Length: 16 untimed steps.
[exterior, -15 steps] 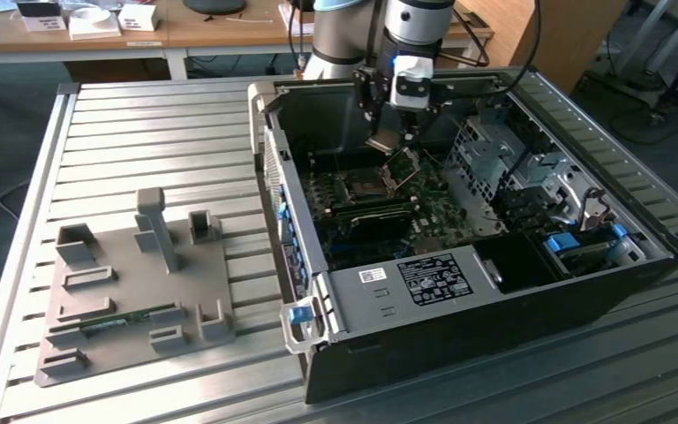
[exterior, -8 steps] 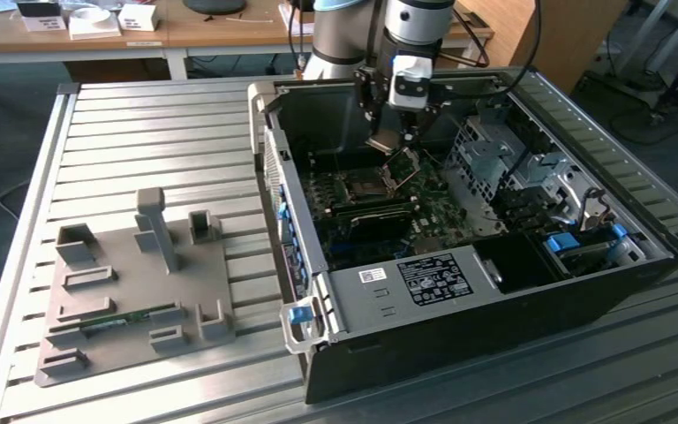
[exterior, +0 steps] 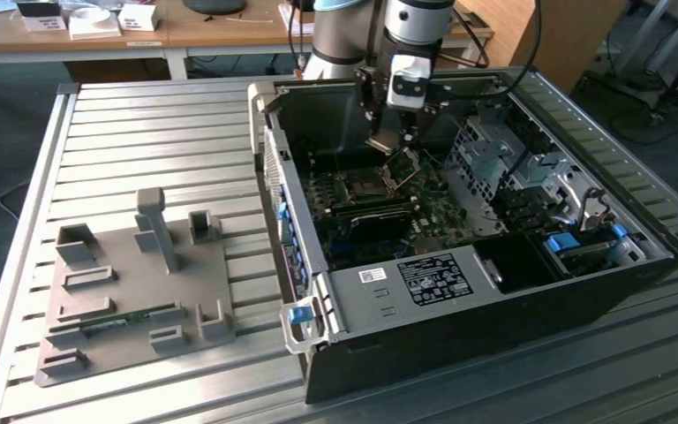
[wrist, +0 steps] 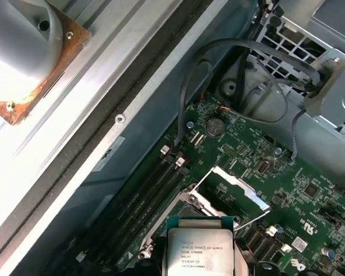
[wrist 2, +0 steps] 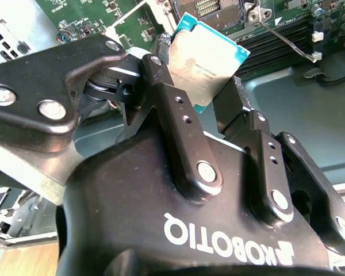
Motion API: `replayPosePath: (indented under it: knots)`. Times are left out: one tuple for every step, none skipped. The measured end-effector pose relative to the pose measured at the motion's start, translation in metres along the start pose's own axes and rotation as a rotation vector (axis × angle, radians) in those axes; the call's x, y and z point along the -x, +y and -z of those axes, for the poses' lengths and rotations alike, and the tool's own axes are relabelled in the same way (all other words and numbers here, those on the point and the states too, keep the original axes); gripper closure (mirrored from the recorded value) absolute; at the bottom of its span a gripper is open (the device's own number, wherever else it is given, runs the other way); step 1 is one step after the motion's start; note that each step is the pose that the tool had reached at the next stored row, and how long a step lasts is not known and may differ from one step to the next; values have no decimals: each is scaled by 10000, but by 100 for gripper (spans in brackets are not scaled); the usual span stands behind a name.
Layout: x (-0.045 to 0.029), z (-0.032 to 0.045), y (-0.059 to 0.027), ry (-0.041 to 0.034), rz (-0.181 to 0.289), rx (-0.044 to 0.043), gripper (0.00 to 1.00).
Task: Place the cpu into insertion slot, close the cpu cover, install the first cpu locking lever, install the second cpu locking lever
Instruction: 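Place the cpu into insertion slot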
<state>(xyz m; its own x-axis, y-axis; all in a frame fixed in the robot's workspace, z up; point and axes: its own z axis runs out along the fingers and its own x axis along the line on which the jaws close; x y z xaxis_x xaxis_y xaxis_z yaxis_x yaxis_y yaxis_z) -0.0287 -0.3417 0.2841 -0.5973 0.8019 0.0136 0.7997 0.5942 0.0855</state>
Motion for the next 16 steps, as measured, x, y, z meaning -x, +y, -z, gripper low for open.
replayPosePath:
  knots:
    - [0,0,0,-6,-72,1,46]
    - [0,0,0,-12,-143,1,46]
    - [0,0,0,-19,-220,2,46]
    - [0,0,0,-26,-297,3,46]
    - [0,0,0,-32,-377,5,46]
    - [0,-1,0,-40,-461,6,46]
    - [0,-1,0,-47,-549,7,46]
    - [0,-1,0,-55,-643,8,46]
    - [0,-1,0,-65,-750,9,46]
    - [0,-1,0,-73,-849,11,46]
    - [0,-1,0,-82,-949,12,46]
    - [0,-1,0,-90,-1054,14,46]
    - [0,-1,0,-100,-1159,16,46]
    - [0,-1,0,-109,-1266,16,46]
    - [0,-1,0,-119,-1378,18,46]
    - [0,-2,0,-128,-1495,20,46]
